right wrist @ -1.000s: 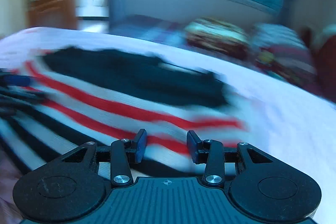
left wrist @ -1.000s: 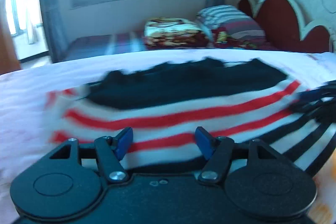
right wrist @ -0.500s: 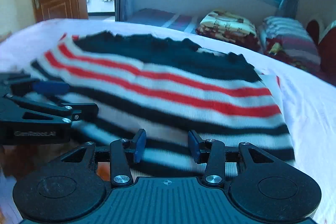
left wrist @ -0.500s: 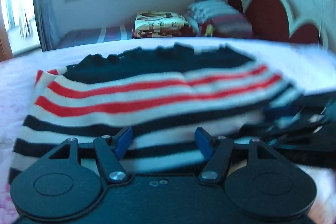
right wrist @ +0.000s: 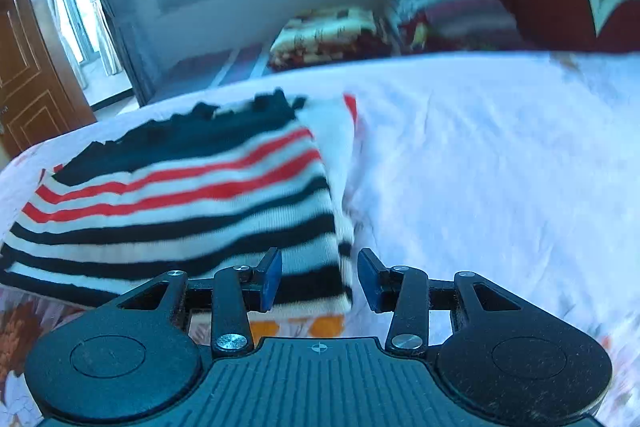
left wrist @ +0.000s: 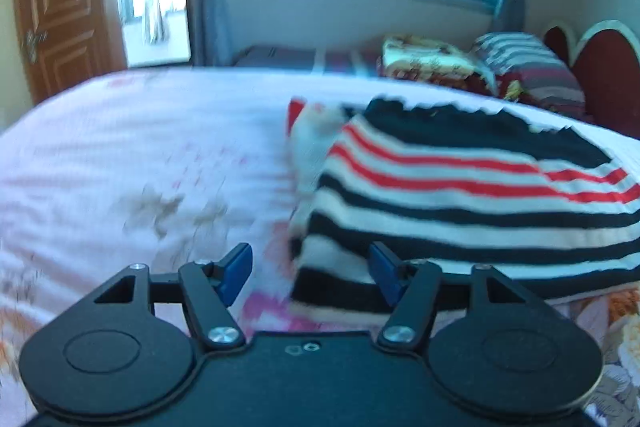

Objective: Fold small clothes

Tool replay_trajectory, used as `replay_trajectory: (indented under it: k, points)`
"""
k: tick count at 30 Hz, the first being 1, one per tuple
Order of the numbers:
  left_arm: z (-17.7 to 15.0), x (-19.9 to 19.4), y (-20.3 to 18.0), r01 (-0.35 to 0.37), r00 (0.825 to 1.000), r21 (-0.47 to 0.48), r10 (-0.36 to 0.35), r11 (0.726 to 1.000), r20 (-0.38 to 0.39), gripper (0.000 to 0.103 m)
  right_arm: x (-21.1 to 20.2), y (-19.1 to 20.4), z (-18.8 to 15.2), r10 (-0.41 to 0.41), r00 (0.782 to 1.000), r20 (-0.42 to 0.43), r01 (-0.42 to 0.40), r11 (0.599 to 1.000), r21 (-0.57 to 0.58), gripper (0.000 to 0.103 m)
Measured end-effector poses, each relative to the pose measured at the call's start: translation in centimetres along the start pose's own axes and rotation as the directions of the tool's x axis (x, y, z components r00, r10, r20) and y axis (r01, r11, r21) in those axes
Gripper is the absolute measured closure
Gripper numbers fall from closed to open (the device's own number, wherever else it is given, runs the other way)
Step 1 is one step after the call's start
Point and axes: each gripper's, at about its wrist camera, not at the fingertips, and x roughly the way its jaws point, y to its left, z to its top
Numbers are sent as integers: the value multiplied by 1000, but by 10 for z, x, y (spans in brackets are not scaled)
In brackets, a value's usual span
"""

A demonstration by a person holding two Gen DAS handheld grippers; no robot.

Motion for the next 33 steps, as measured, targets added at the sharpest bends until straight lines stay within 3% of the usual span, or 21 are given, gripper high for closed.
replay_trajectory:
  k: [2, 4, 9, 11, 13, 15, 17, 20, 33]
  points:
    - [-6, 2, 5, 6, 1000, -34, -6, 999, -14, 39, 3, -1, -5, -21, 1000, -23, 20, 999, -40, 87]
    - [-7, 0, 6, -3, 1000, -38, 3, 999, -14, 39, 0, -2, -10, -47, 999, -24, 45, 996, -73, 93]
    - [-18, -3, 2, -64, 998, -2, 64, 998, 11, 35, 2, 8, -22, -127, 992, 2, 126, 981, -147, 93]
    - [-16, -5, 8, -53, 999, -39, 53, 998, -1, 36, -1, 10, -17, -143, 990, 4, 143, 982, -120, 93]
    - [-10, -13, 9, -70, 997, -46, 71, 996, 12, 39, -17, 19, -15, -165, 982, 87, 177, 974, -143, 93]
    - [-7, -20, 6, -87, 996, -28, 88, 996, 29, 40, -27, 34, -13, -131, 980, 147, 160, 965, -208, 93]
    - [-7, -15, 8, -96, 995, -44, 96, 994, 4, 40, -19, 45, -12, -94, 987, 129, 123, 962, -242, 93]
    - [-13, -8, 11, -92, 996, -70, 91, 993, -19, 38, 17, 41, -23, -162, 987, 4, 157, 951, -266, 93]
    - [-11, -8, 13, -90, 995, -96, 87, 991, -40, 36, 12, 38, -16, -153, 988, -11, 148, 968, -201, 93]
